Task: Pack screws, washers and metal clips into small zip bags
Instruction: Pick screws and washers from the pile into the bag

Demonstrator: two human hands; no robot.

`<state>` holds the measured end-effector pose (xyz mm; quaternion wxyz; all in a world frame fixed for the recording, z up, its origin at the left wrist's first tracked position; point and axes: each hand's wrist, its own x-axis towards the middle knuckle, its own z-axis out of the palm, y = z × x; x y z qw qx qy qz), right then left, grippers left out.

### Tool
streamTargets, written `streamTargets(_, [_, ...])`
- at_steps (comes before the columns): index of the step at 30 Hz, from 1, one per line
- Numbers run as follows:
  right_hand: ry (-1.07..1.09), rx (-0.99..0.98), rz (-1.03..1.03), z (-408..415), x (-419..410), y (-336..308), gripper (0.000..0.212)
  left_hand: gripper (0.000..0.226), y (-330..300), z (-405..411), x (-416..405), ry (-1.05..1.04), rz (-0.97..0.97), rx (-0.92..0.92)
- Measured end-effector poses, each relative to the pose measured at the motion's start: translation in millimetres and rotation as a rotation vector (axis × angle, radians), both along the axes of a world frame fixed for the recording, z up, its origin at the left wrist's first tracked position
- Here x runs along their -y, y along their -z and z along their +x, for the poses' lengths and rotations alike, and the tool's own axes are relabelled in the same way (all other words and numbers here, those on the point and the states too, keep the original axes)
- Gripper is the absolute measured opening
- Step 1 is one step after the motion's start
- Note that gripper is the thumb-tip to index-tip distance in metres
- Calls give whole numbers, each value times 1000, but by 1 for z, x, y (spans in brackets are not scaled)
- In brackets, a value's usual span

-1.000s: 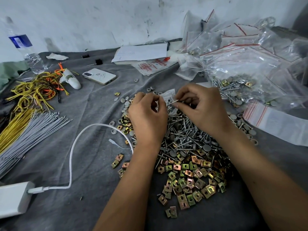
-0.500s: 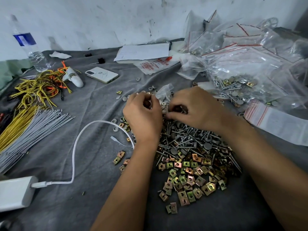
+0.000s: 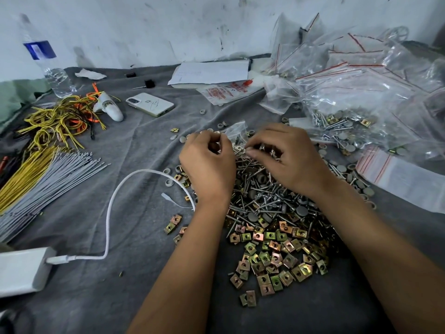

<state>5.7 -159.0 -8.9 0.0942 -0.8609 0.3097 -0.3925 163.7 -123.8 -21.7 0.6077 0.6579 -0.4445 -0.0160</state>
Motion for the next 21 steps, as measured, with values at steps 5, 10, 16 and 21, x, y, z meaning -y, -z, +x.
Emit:
streamTargets(5, [-38, -50, -9, -2, -1, 2, 18, 11, 0, 1, 0, 19, 11, 4])
streamTargets(10, [-7, -99, -38, -1, -1, 2, 20, 10, 1, 0, 0, 46, 4, -1])
streamTargets(16, [-19, -23, 20, 1, -3, -1, 22, 6, 1, -2, 0, 142, -36, 93])
streamTargets(21, [47, 8, 30, -1, -2, -4, 32, 7, 2, -2, 1, 194, -42, 100])
